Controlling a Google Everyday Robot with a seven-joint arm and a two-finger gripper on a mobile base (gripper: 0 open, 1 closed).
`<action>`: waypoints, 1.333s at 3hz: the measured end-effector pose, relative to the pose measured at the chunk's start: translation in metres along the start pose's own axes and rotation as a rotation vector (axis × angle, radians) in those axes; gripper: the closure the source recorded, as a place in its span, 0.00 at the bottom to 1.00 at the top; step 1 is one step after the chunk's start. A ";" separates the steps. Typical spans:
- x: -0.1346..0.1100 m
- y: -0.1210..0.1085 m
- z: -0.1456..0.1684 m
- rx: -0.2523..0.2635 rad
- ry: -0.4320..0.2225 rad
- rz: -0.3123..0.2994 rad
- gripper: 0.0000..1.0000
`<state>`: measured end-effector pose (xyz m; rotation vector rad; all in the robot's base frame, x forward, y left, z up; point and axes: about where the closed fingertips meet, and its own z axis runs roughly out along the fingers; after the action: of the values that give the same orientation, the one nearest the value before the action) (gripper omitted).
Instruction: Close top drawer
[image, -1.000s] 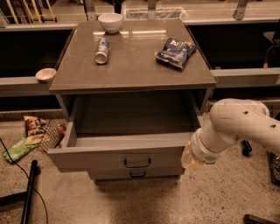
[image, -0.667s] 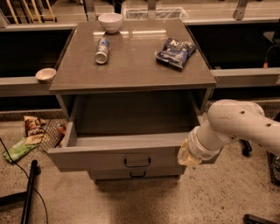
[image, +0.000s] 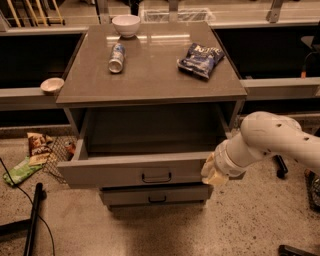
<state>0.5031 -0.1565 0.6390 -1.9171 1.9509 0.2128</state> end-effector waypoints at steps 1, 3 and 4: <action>0.003 -0.007 0.002 0.007 -0.019 0.006 0.04; 0.006 -0.022 0.009 0.001 -0.038 -0.002 0.19; 0.007 -0.038 0.011 0.010 -0.038 -0.001 0.42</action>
Offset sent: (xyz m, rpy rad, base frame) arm 0.0217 -0.0076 -0.0032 0.0466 -0.0065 -0.0060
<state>0.5428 -0.1612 0.6324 -1.8945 1.9226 0.2373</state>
